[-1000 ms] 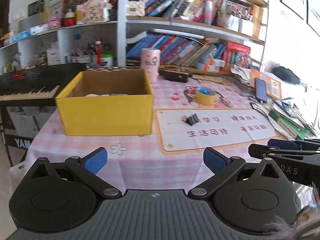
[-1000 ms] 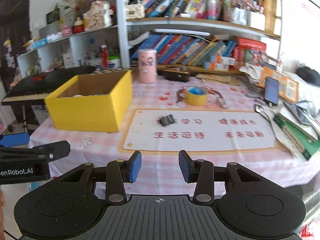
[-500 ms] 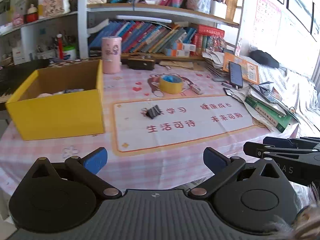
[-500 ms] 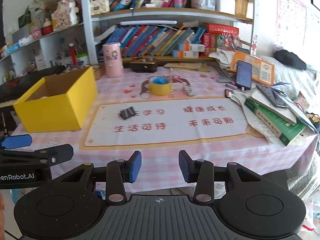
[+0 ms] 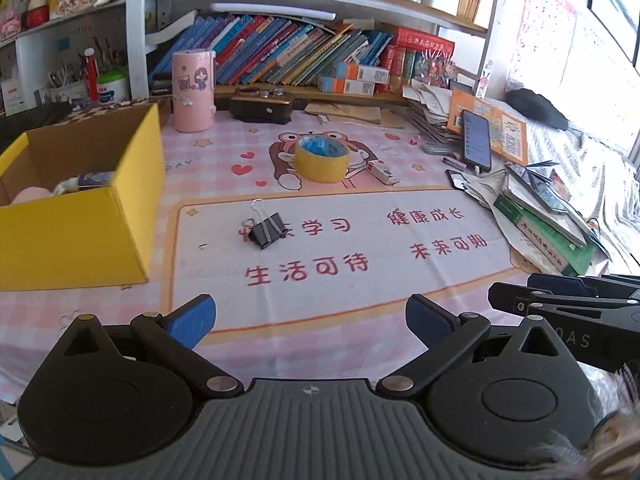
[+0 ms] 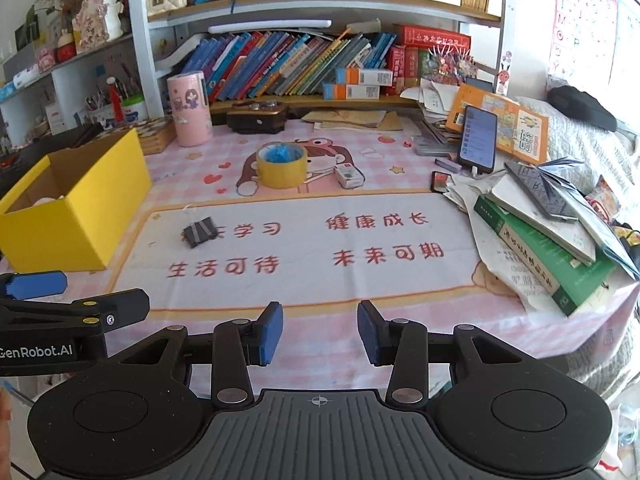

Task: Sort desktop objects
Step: 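Withdraw both open tools from the box back over the desk mat, then close the left tool on the black binder clip while the right tool grasps the white card box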

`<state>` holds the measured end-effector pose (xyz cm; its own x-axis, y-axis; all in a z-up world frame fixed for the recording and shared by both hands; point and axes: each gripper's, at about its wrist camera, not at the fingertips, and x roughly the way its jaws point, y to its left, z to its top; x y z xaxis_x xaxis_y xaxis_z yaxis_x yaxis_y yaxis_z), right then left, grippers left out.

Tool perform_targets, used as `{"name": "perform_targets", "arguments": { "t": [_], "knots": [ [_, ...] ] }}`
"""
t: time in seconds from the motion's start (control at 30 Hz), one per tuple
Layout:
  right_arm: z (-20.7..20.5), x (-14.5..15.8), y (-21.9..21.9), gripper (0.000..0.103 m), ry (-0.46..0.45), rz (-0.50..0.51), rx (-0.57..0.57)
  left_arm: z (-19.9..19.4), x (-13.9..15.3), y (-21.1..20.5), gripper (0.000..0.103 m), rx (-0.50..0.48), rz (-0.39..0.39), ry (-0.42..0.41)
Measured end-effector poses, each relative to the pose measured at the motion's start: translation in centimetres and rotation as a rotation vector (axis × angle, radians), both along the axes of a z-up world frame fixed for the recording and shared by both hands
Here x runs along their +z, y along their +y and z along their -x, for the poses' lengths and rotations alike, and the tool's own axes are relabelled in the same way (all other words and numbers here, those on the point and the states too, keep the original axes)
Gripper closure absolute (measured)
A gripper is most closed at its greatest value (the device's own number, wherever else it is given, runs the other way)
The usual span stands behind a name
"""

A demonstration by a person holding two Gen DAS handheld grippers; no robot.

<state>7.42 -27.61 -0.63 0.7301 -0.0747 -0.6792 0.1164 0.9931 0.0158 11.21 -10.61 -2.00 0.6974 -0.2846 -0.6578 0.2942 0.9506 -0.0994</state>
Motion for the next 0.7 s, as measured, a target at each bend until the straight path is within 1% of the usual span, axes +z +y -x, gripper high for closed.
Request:
{"name": "perform_targets", "arguments": {
  "t": [0.17,0.3,0.5,0.7],
  "knots": [
    [-2.8,-0.3,-3.0,0.062,0.020,-0.011,0.023,-2.6,-0.4,-3.0,0.002,0.026,-0.001,0.031],
    [-5.1,-0.7,-5.5,0.062,0.037,-0.033,0.047,-4.5,-0.7,-4.8,0.003,0.082,-0.004,0.046],
    [-8.6,-1.5,-8.6,0.062,0.042,-0.059,0.076,-6.6,-1.0,-6.0,0.004,0.192,-0.031,0.048],
    [-12.0,-2.7,-10.1,0.062,0.061,-0.080,0.124,-8.6,-1.6,-6.5,0.005,0.274,-0.066,0.043]
  ]
}}
